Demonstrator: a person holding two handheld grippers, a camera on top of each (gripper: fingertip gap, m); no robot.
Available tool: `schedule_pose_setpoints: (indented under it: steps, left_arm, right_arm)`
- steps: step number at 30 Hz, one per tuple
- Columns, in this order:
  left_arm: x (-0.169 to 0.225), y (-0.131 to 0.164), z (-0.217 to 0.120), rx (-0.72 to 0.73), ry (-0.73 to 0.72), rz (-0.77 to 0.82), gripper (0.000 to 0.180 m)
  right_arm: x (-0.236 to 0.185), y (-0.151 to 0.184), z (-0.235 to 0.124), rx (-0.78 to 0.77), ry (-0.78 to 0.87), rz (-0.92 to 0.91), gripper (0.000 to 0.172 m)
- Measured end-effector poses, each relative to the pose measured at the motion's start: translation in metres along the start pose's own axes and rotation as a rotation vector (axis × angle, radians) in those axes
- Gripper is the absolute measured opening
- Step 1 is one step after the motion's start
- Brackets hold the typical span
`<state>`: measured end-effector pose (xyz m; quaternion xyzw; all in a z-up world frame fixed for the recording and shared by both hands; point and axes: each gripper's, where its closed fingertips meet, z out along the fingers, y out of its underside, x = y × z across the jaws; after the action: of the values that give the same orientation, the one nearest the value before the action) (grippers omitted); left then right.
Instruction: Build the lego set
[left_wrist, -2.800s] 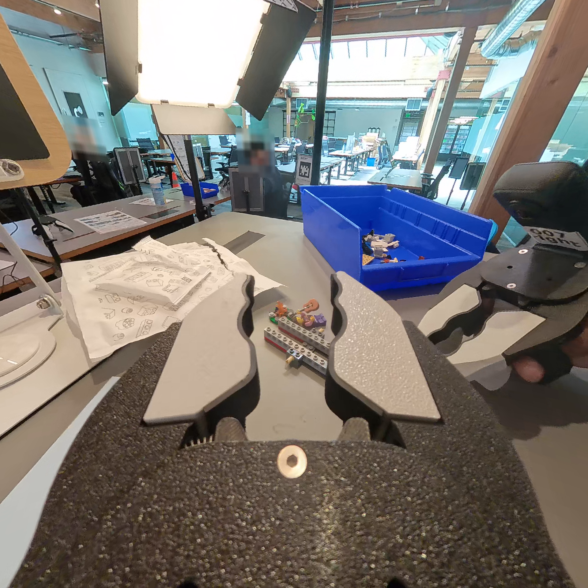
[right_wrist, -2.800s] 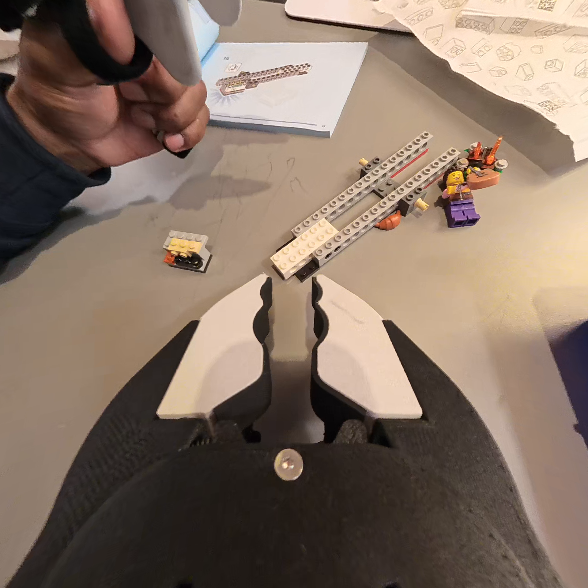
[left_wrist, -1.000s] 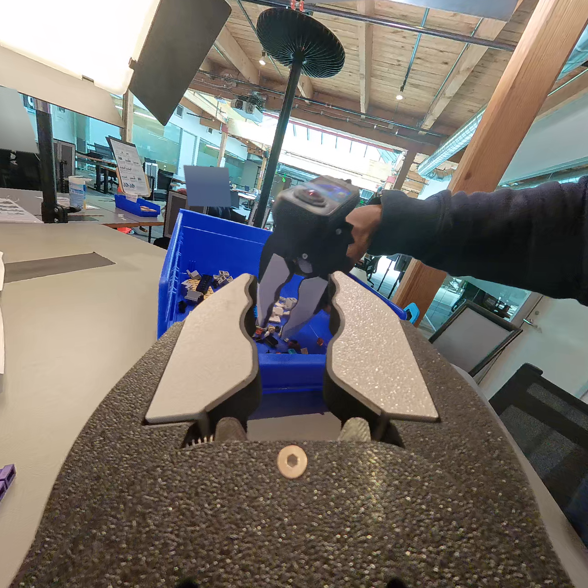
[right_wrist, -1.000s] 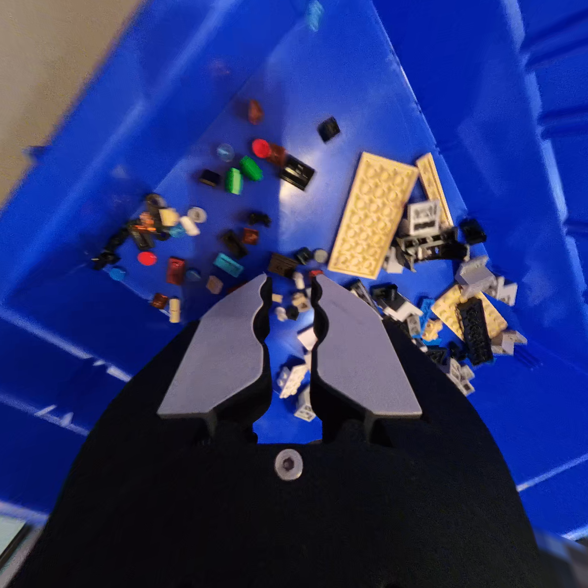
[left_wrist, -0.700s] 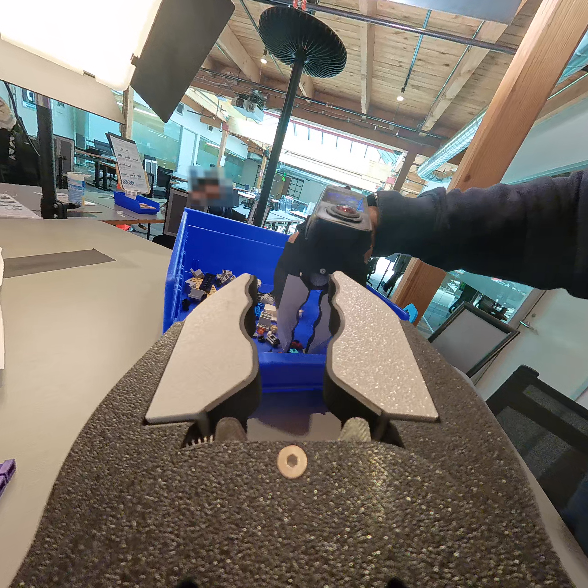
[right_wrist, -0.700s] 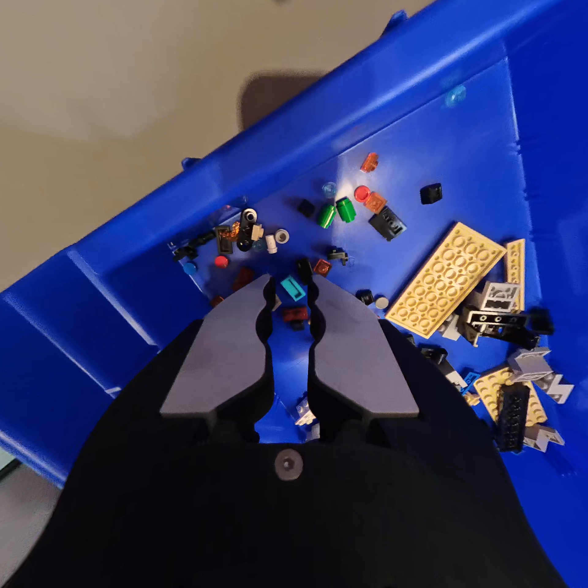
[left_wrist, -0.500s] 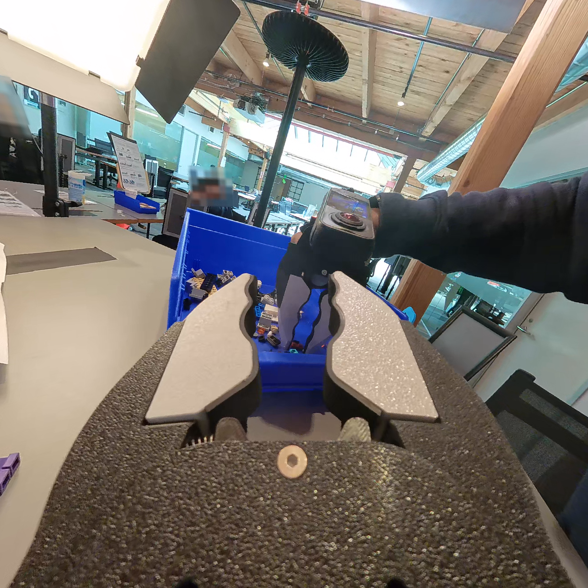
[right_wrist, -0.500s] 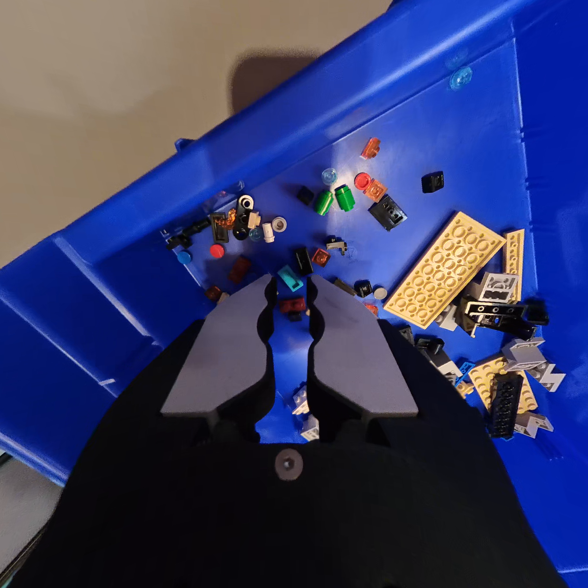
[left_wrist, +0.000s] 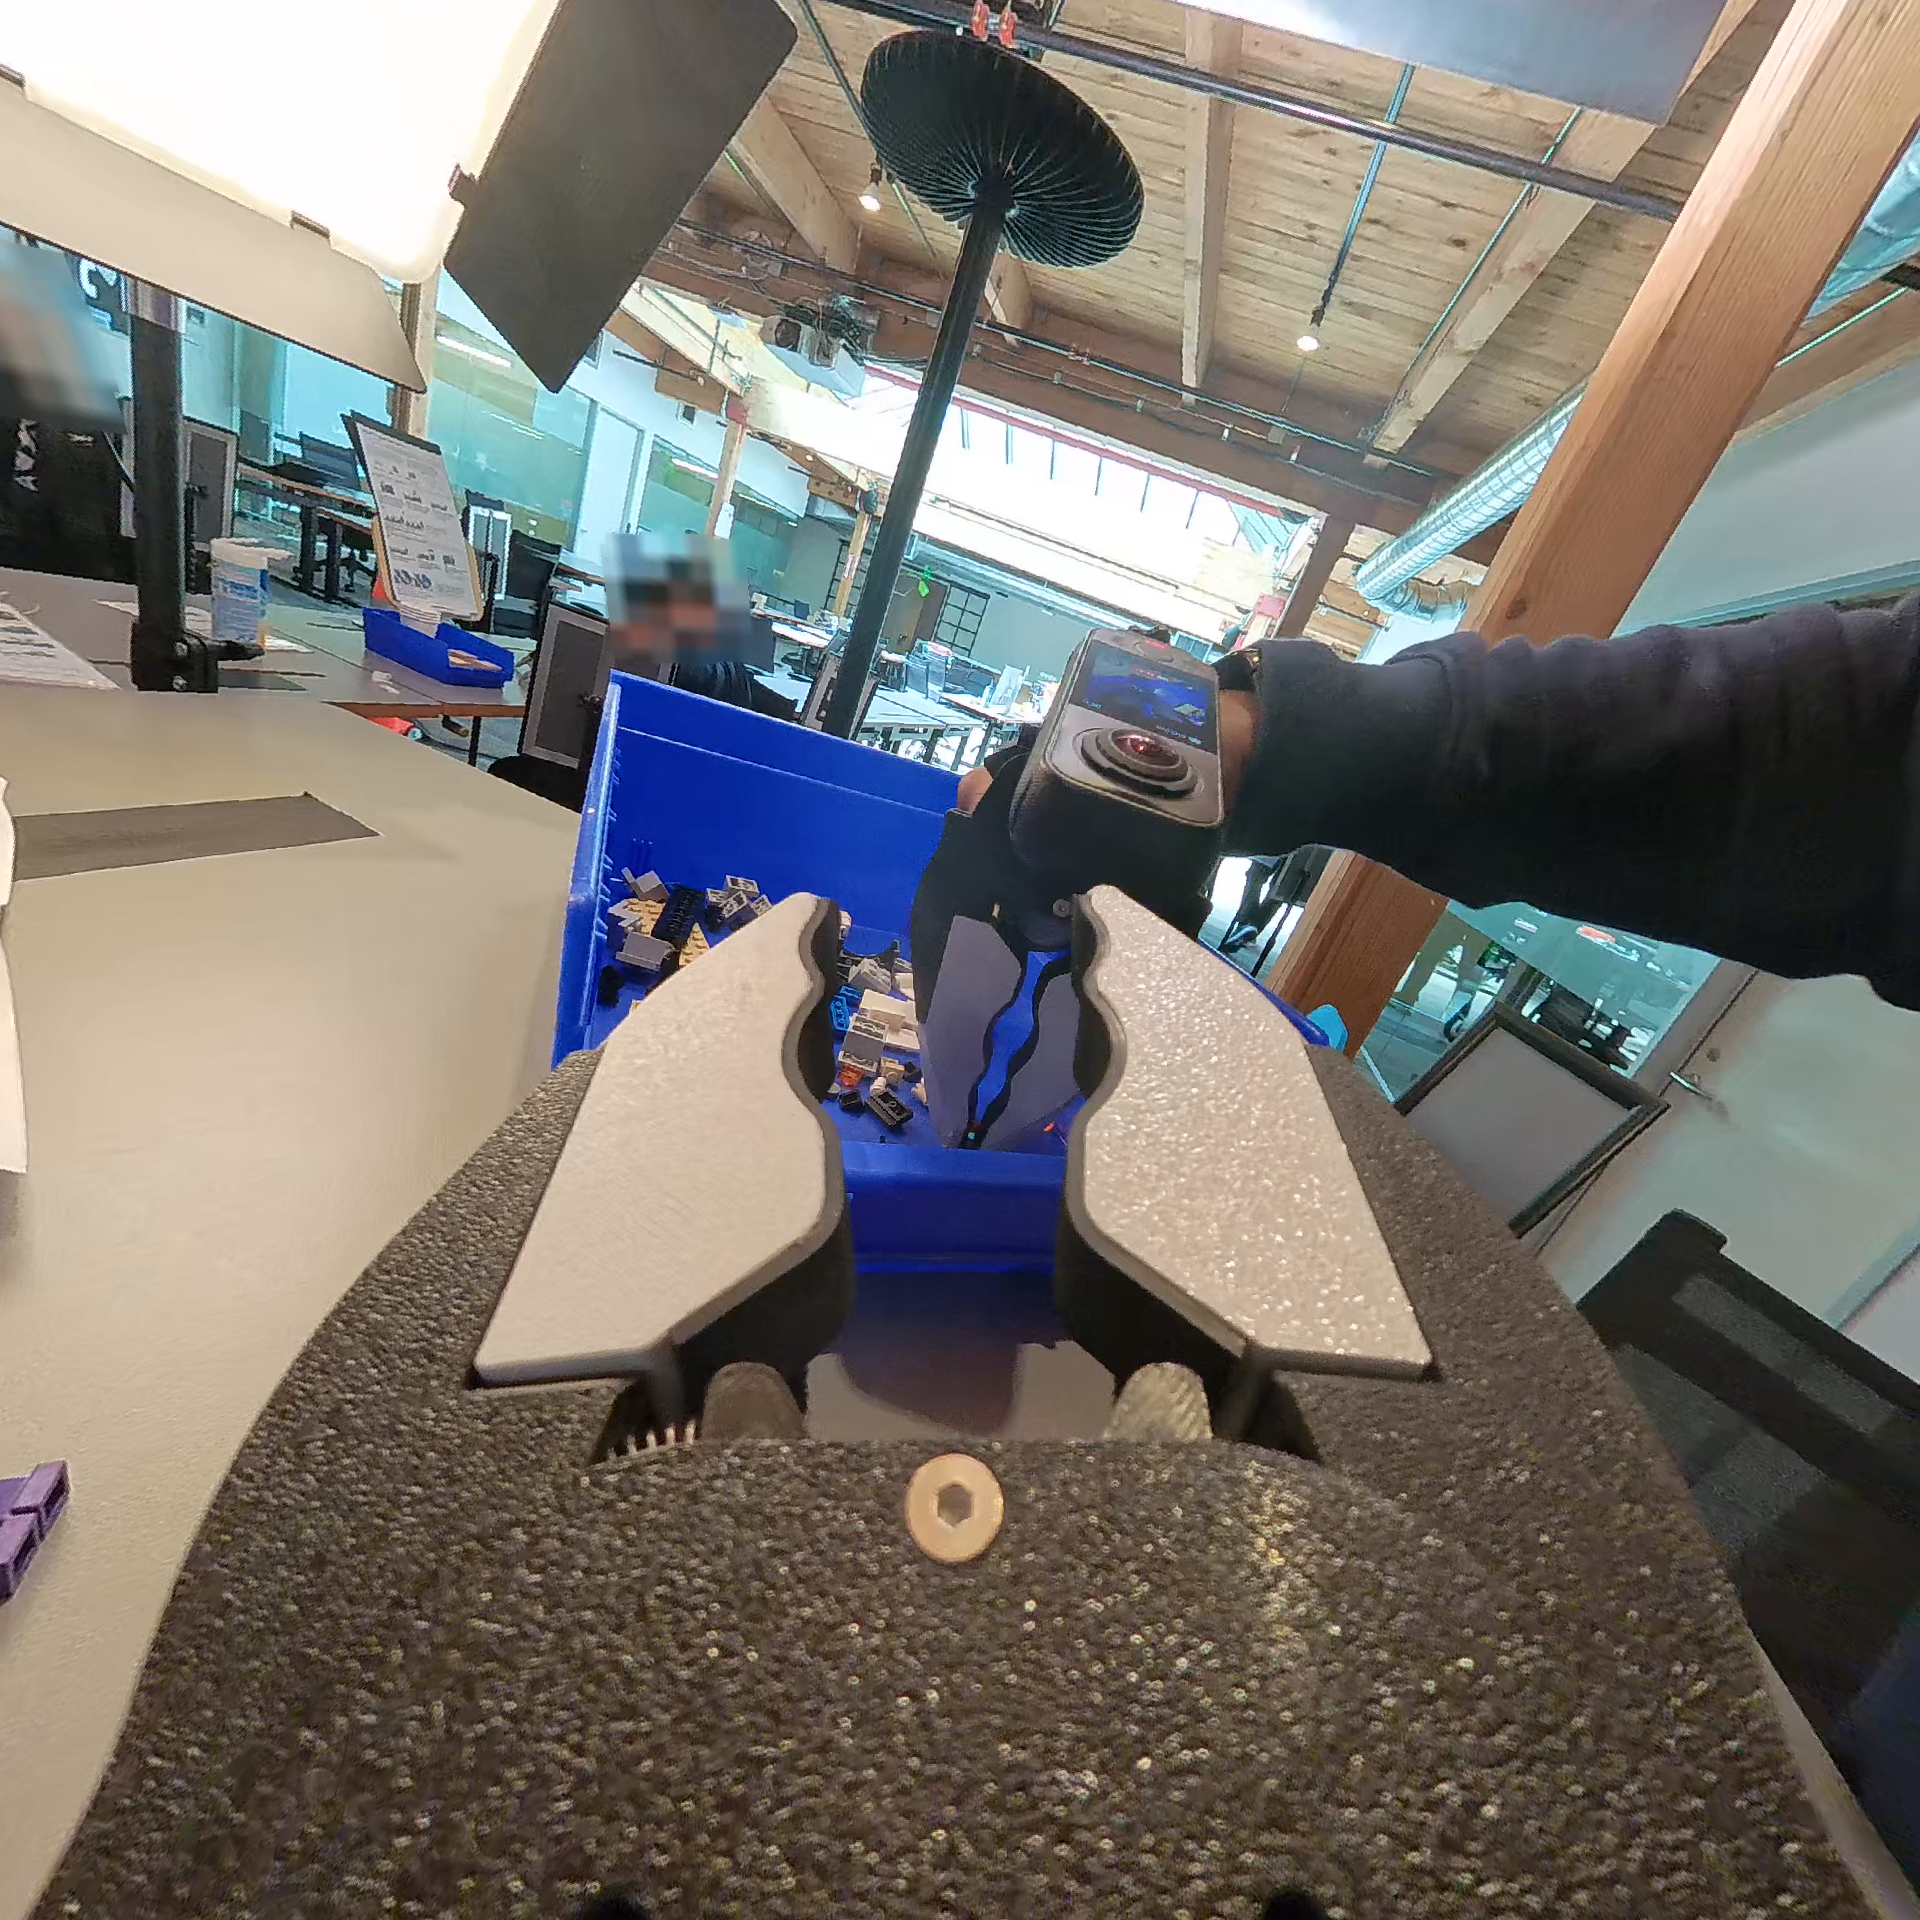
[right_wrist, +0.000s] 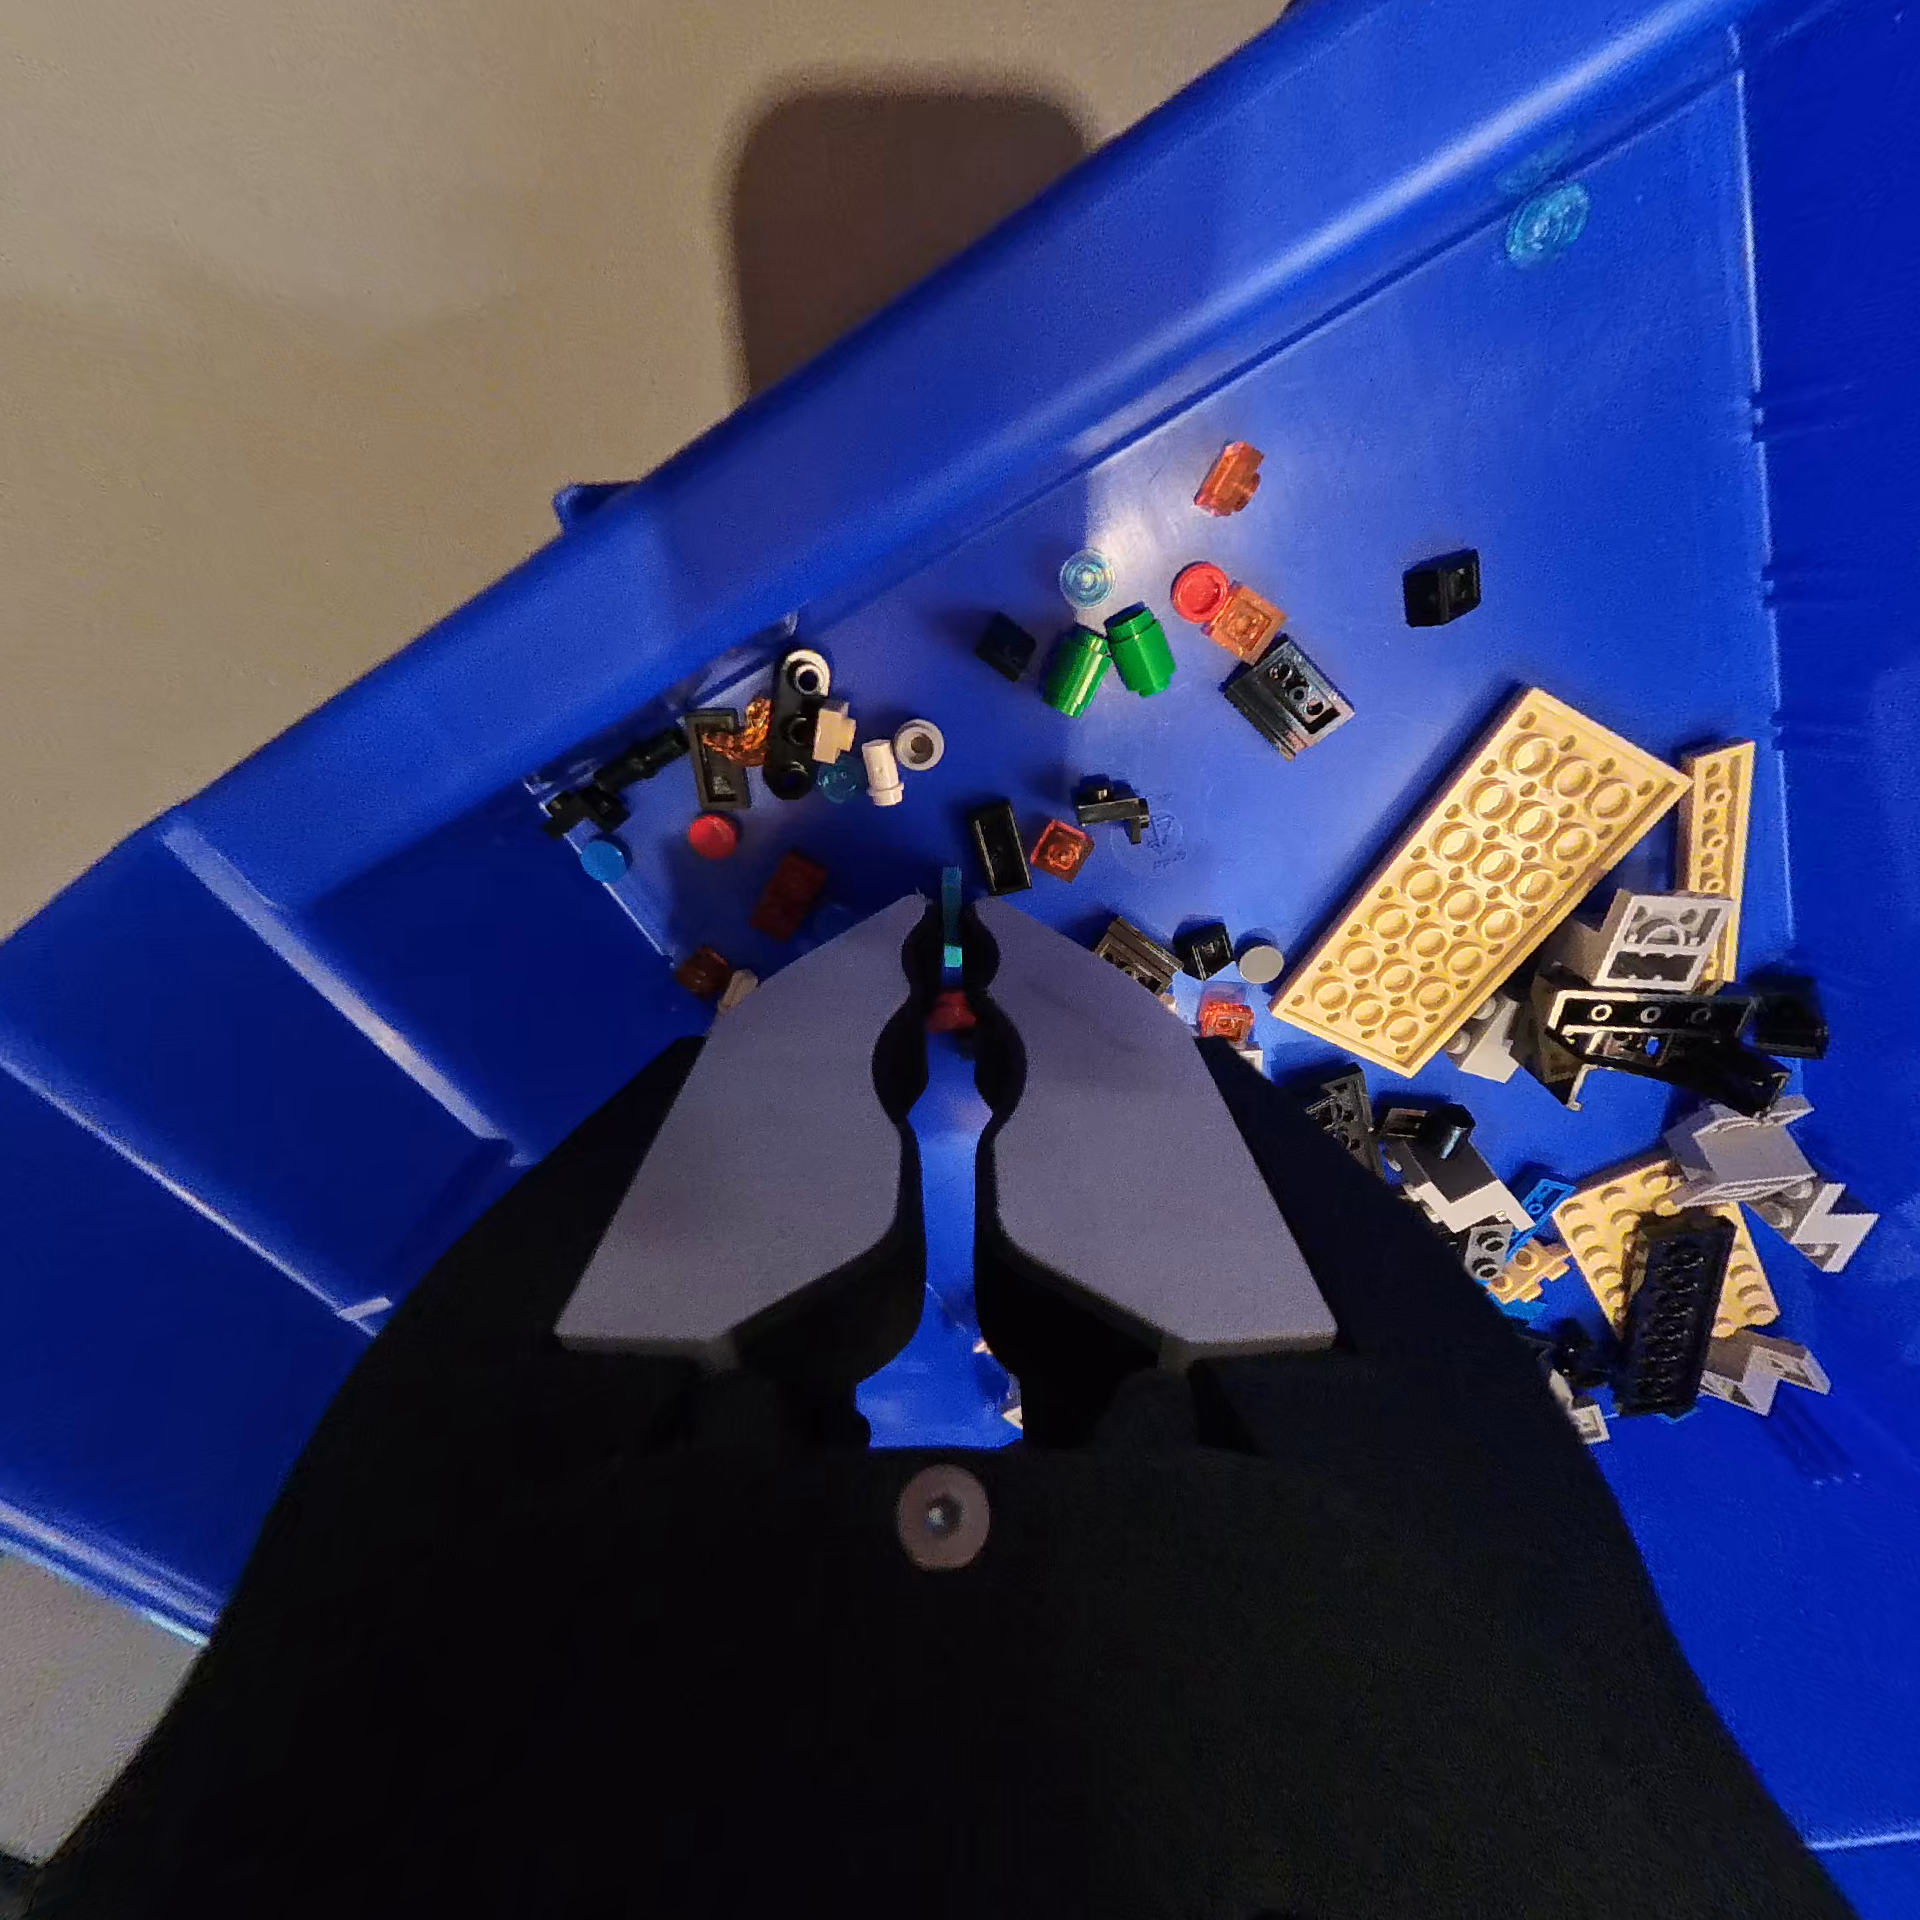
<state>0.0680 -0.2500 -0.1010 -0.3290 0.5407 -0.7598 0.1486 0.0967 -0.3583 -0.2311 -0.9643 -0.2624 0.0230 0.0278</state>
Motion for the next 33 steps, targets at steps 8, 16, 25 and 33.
schedule_pose_setpoints:
  steps: [8, 16, 25, 33]
  left_arm:
    - [0.008, -0.010, -0.010, 0.033, 0.021, 0.014, 0.043]
    - [-0.011, -0.119, -0.074, 0.290, -0.042, 0.018, 0.035]
    - [-0.114, -0.099, -0.245, -0.156, -0.177, 0.205, 0.035]
    - [-0.124, -0.094, -0.292, -0.215, -0.214, 0.359, 0.036]
  right_arm:
    - [0.019, -0.031, -0.056, 0.119, 0.157, 0.154, 0.003]
    - [0.055, -0.203, -0.113, 0.726, 0.117, 0.511, 0.003]
    - [0.070, -0.375, -0.044, 0.881, -0.367, 0.729, 0.003]
    - [0.060, -0.417, 0.026, 0.518, -0.286, 0.583, 0.004]
